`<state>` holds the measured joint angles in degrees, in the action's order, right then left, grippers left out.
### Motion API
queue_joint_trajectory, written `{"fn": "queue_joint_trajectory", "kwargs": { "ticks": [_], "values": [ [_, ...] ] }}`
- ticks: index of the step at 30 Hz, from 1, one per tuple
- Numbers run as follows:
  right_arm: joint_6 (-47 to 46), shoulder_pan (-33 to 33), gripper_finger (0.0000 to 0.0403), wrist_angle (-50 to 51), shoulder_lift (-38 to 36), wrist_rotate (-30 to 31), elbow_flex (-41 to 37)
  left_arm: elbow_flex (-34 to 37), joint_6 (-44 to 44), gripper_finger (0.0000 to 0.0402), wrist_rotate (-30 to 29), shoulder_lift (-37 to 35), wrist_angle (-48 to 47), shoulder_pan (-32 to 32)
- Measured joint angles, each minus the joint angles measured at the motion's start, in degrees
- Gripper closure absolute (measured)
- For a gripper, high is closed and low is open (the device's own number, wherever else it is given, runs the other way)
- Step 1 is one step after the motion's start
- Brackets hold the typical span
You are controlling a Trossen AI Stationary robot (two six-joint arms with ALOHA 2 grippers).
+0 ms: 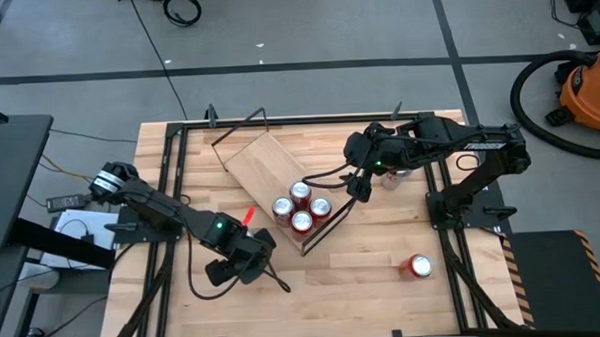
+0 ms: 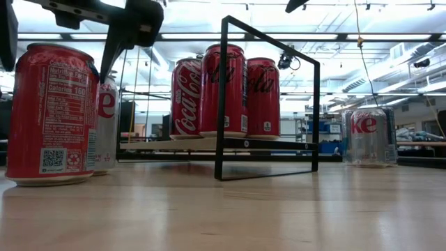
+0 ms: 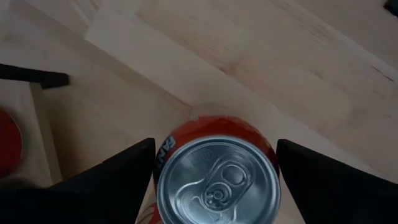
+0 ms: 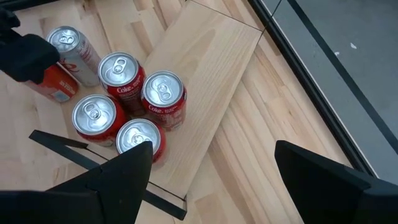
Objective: Place canned beverage on shelf
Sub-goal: Put the left orange soda can on the shelf
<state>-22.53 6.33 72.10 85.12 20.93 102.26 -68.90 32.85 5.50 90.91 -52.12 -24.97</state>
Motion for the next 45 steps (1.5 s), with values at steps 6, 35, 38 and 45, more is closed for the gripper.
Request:
{"fn": "queue_joint_trajectory", "kwargs": {
  "ticks": [6, 35, 38, 45],
  "values": [
    [0.16, 0.0, 0.0055, 0.02, 0.0, 0.0, 0.0, 0.0, 1.48, 0.0056, -0.31, -0.07, -0.13, 0.23],
    [0.68, 0.04, 0.0055, -0.04, 0.0, -0.02, 0.0, 4.68, 0.85, 0.0064, -1.22, 1.66, 4.18, 0.37],
    [0.66, 0.04, 0.0055, -0.04, 0.0, -0.02, 0.0, 4.61, 0.76, 0.0073, -1.12, 1.9, 4.27, 0.65],
    [0.64, 0.04, 0.0055, -0.04, 0.0, -0.02, 0.0, 4.59, -0.91, 0.0077, -1.09, 1.95, 4.62, 0.99]
  ]
}}
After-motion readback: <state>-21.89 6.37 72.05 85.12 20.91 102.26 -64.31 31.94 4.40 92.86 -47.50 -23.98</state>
